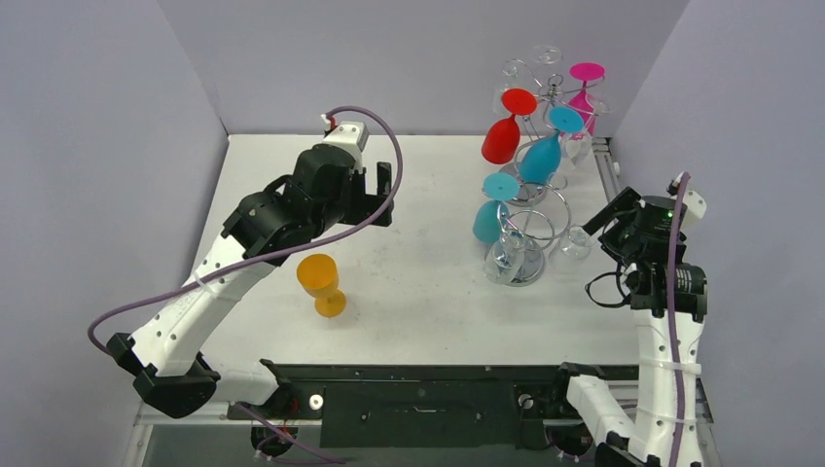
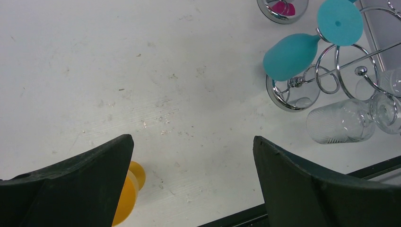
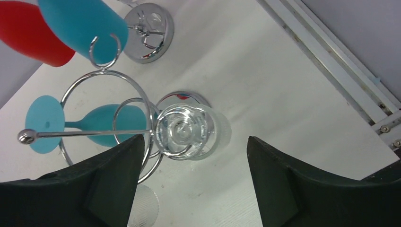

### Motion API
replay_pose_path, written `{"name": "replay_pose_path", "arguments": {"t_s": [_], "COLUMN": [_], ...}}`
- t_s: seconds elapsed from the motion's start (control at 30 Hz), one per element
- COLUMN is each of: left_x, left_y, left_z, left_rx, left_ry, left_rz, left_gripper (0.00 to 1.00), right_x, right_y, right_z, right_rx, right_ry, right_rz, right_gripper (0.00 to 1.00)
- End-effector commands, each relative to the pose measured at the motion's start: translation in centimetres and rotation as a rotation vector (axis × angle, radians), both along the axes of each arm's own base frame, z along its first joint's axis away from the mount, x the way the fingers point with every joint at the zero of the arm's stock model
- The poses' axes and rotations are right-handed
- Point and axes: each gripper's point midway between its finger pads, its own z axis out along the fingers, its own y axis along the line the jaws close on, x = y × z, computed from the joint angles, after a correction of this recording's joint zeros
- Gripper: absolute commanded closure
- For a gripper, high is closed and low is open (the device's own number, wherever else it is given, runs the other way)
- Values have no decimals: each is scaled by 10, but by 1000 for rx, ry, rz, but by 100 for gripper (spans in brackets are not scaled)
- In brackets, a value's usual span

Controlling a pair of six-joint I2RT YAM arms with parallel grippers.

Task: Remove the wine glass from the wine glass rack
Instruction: Pick up the wine glass from the wine rack.

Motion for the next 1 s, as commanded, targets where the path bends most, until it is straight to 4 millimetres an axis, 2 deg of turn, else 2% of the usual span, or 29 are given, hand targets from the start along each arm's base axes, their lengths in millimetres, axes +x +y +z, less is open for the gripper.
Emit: {"name": "replay_pose_path", "arguments": {"t_s": [0.0,0.03,0.33,0.47,0.67,0.97], "left_x": [-3,-4,-10,-13,-20,-24], "left_y": [-1,-1,1,2,2,-3], "left_z": [21,20,18,13,-6,-11], "left_rx": [-83,-84,-99,-90,-71,-86], "left_ry": [-58,-54,-47,-42,-6,-3], "left_rz": [-21,-25,-45,-59,-94,-129], "left_gripper": [4,4,4,4,4,4], "right_x": [-1,-2,5,7,10,12], "right_y": [0,-6,3,2,0,3], "right_z": [-5,-11,-29,-32,-36,-43], "right_rx": [90,103,233,266,322,383], "right_ry": [-44,-36,-51,-50,-56,-60], "right_rz": [32,15,48,44,28,23], "right_gripper": [29,31,42,46,50,57]}}
